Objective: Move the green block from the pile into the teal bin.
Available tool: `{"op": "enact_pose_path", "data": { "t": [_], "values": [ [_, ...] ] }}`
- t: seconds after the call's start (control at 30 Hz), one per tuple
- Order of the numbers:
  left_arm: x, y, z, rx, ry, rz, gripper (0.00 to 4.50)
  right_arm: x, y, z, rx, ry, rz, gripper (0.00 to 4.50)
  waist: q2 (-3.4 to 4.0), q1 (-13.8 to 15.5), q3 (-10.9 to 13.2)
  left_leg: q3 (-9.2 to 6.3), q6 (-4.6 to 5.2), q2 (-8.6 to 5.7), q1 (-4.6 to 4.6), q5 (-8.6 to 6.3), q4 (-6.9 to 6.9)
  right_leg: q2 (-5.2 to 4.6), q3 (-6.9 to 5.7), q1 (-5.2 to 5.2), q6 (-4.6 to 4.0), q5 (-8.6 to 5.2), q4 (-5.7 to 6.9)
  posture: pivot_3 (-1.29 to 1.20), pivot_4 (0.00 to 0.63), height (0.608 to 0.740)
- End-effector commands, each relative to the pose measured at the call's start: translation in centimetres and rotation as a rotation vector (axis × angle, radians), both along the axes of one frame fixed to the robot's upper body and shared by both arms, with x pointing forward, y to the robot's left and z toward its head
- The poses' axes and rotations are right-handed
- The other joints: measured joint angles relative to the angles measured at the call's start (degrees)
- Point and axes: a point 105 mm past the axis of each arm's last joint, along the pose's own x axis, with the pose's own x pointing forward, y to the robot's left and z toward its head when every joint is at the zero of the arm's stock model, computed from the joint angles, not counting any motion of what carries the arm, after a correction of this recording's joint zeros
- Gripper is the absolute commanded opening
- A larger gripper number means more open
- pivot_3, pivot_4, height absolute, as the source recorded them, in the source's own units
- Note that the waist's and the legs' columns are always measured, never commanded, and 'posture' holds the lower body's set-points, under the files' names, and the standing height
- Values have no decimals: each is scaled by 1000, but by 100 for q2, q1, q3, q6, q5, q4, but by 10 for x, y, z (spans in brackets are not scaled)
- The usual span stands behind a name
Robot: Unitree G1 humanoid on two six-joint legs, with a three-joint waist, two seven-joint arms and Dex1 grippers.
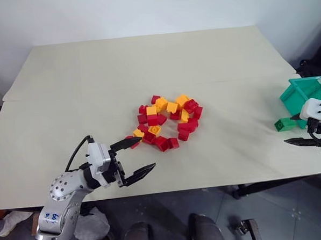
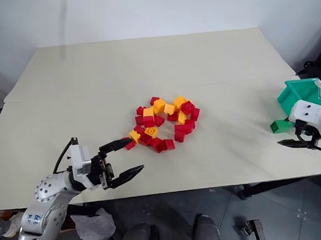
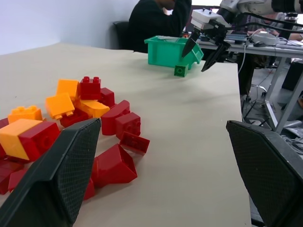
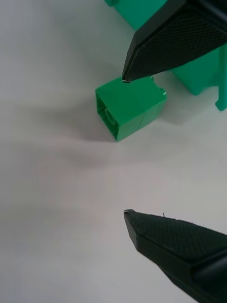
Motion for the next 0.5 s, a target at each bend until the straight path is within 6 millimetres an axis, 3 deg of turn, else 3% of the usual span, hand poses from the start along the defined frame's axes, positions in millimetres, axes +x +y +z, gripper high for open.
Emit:
{"op": "enact_pose_path", "data": {
  "t": [0.03,0.5],
  "values": [
    [-7,-1,9,3,-51,4,4500,4,-4,-5,-102,43,21,4484,0,-5,0,1,0,0,1,0,1,0,0,0,0,0,0,0,150,740],
    [-13,7,15,24,-62,65,4500,40,3,-3,-295,-12,-24,4484,8,-44,4,-4,-5,1,-2,-1,2,0,-1,0,0,0,3,0,150,740]
  ]
}}
